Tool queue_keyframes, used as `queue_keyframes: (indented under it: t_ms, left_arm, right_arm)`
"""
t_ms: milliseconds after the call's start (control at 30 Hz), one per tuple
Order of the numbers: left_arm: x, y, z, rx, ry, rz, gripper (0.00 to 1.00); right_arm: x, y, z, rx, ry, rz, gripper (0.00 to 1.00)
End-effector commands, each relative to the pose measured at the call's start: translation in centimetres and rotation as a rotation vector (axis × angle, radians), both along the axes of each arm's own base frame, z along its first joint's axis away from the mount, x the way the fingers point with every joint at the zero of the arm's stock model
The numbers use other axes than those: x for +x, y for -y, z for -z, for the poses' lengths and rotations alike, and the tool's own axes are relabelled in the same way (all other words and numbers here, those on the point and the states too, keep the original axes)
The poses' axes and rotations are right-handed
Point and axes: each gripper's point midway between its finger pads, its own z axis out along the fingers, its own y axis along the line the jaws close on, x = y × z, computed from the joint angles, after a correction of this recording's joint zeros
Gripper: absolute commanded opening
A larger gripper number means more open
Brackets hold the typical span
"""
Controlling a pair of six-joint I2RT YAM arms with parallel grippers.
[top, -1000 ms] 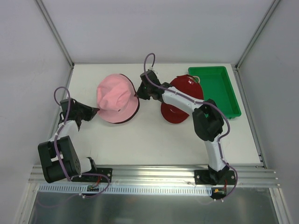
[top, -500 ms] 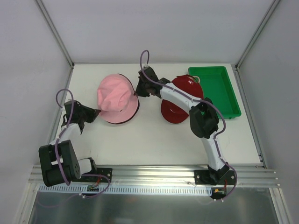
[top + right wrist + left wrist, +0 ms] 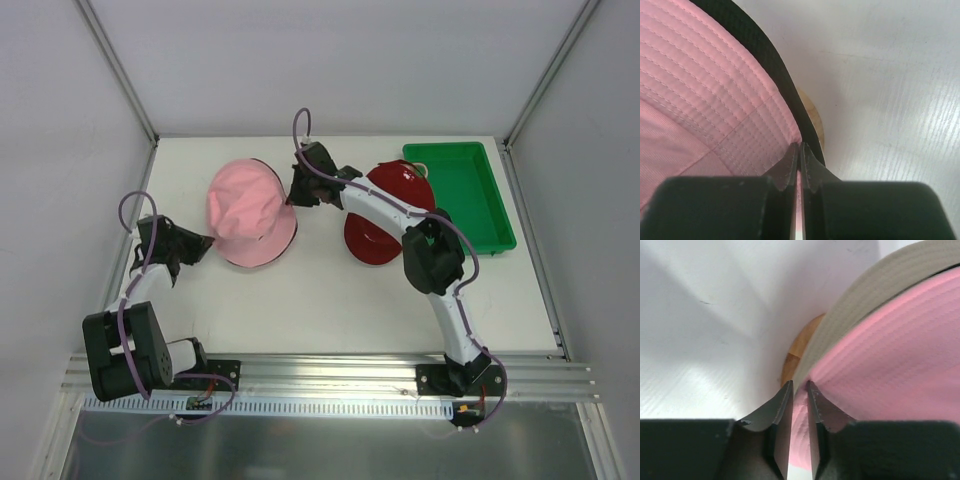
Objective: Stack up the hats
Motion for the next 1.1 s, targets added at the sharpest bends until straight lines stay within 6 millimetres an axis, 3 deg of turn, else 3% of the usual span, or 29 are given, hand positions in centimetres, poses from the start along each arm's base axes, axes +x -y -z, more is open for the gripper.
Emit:
queue_keyframes:
  t_ms: [0, 233, 300, 467, 600, 767, 967, 1067]
  left_arm:
    - [-4.4, -1.0, 4.8, 0.066, -0.233, -0.032, 0.20]
    - [-3.5, -1.2, 2.1, 0.096, -0.167, -0.017, 0.43]
    - [-3.5, -1.1, 1.5, 0.096, -0.157, -0.009, 0.43]
    - [-3.3, -1.1, -0.8, 0.123, -0.103, 0.012, 0.48]
    - [-3.4, -1.1, -2.4, 0.144, -0.074, 0.029, 0.52]
    - [-3.4, -1.1, -4.4, 0.190, -0.044, 0.067, 0.59]
    - [-3.7, -1.4, -8.4, 0.305, 0.032, 0.143, 0.64]
    - [-3.9, -0.4, -10.7, 0.325, 0.105, 0.221, 0.65]
  right_arm:
    - [-2.7, 6.9, 8.2, -0.321, -0.179, -0.006, 0.00]
    - [-2.0, 6.5, 4.4, -0.282, -0.112, -0.020, 0.00]
    - [-1.8, 6.4, 3.4, -0.271, -0.095, -0.022, 0.02]
    - [-1.6, 6.1, -0.8, -0.222, -0.032, -0.023, 0.14]
    - [-1.5, 5.9, -3.7, -0.185, 0.006, -0.024, 0.30]
    - [-1.5, 6.2, -6.5, -0.174, 0.038, -0.012, 0.42]
    - [-2.0, 7.0, -11.0, -0.144, 0.107, -0.008, 0.55]
    - [-2.4, 7.6, -13.6, -0.128, 0.150, -0.008, 0.62]
